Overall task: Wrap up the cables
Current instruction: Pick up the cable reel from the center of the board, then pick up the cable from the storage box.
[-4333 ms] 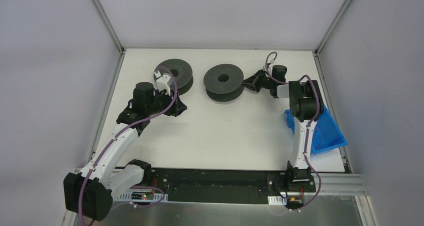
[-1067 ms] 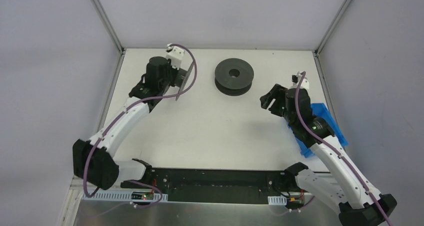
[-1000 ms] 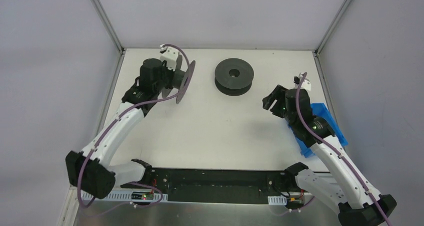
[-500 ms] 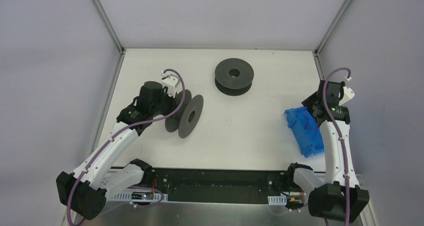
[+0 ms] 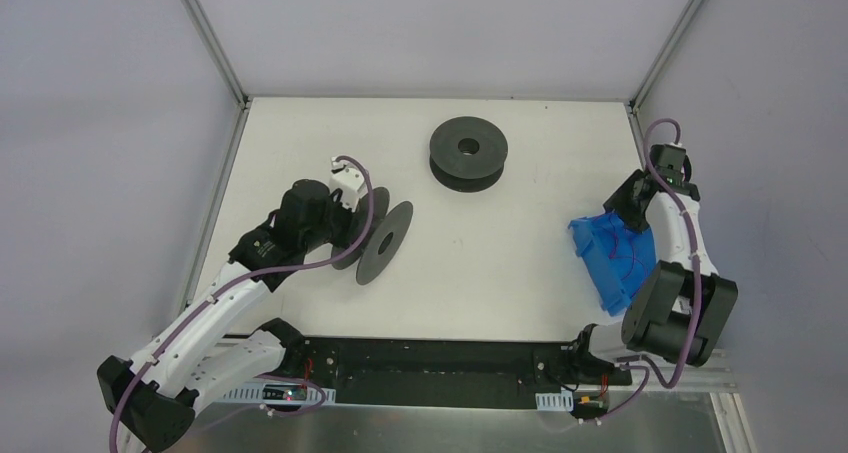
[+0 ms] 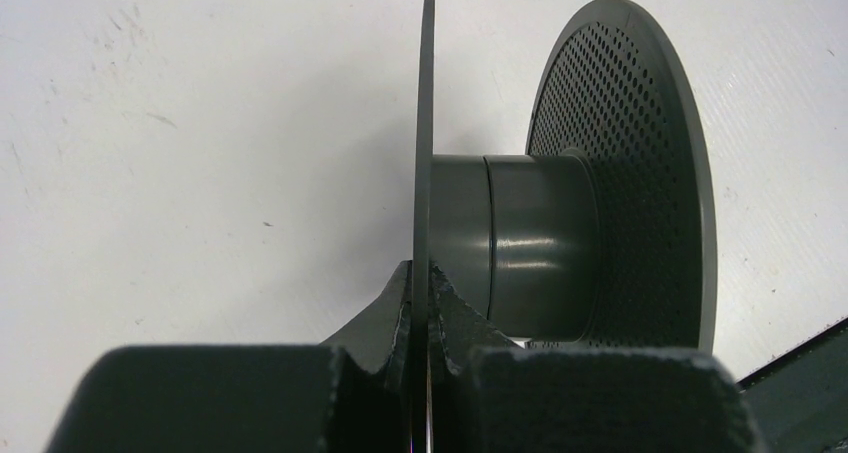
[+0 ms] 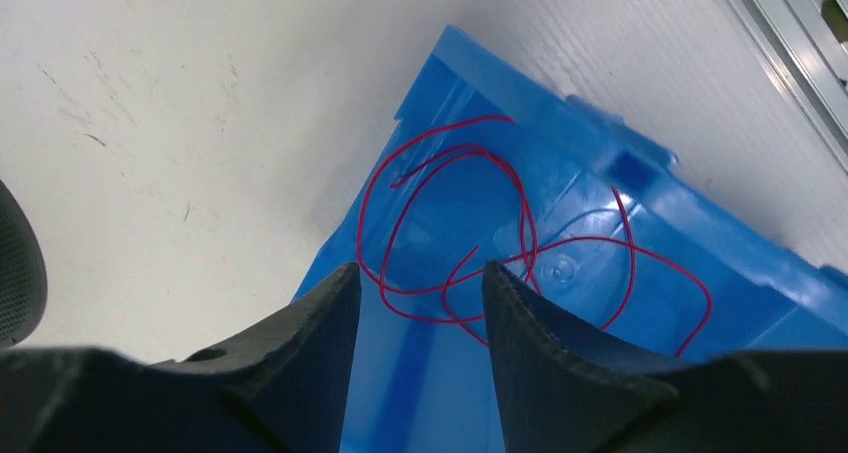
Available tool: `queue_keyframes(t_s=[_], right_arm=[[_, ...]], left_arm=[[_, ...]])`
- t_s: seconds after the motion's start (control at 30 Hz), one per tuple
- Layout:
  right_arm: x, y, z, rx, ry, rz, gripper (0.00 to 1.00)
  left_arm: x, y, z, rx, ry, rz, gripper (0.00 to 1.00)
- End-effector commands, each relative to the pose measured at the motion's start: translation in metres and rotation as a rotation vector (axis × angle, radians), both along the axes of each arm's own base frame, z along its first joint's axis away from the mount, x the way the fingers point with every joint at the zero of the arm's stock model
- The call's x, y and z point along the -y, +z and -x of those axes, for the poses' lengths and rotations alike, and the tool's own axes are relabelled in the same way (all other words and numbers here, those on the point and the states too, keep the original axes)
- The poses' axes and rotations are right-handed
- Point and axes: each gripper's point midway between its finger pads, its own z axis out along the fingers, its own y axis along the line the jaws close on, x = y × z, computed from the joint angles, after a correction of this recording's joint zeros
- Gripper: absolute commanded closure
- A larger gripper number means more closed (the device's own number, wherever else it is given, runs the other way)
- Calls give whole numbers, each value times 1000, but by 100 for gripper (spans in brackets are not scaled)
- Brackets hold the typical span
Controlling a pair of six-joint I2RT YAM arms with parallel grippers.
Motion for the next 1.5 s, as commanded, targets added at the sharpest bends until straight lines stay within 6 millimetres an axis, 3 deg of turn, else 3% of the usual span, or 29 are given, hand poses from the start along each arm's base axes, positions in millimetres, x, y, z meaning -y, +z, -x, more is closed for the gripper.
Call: queue_keyframes(t_s=[0.0, 0.27, 0.97, 1.07, 1.2, 1.33, 1.47], right_arm=[[3, -2, -16, -32, 99, -21, 52], [3, -14, -34, -49, 124, -71, 56], [28, -31, -49, -104, 108, 22, 66], [28, -31, -50, -101, 110, 20, 72], [27, -30, -49, -104, 111, 20, 88], [25, -19, -45, -90, 106, 17, 100], [25, -1, -39, -67, 92, 30, 100]], left_arm=[[6, 20, -9, 91, -2, 25, 100], [6, 16, -10, 81, -3, 12, 100], [1, 11, -16, 80, 18, -31, 100], [2, 12, -15, 81, 14, -29, 100], [2, 11, -15, 80, 12, -28, 100], [2, 12, -15, 83, 14, -27, 100], [2, 13, -14, 85, 11, -23, 100]])
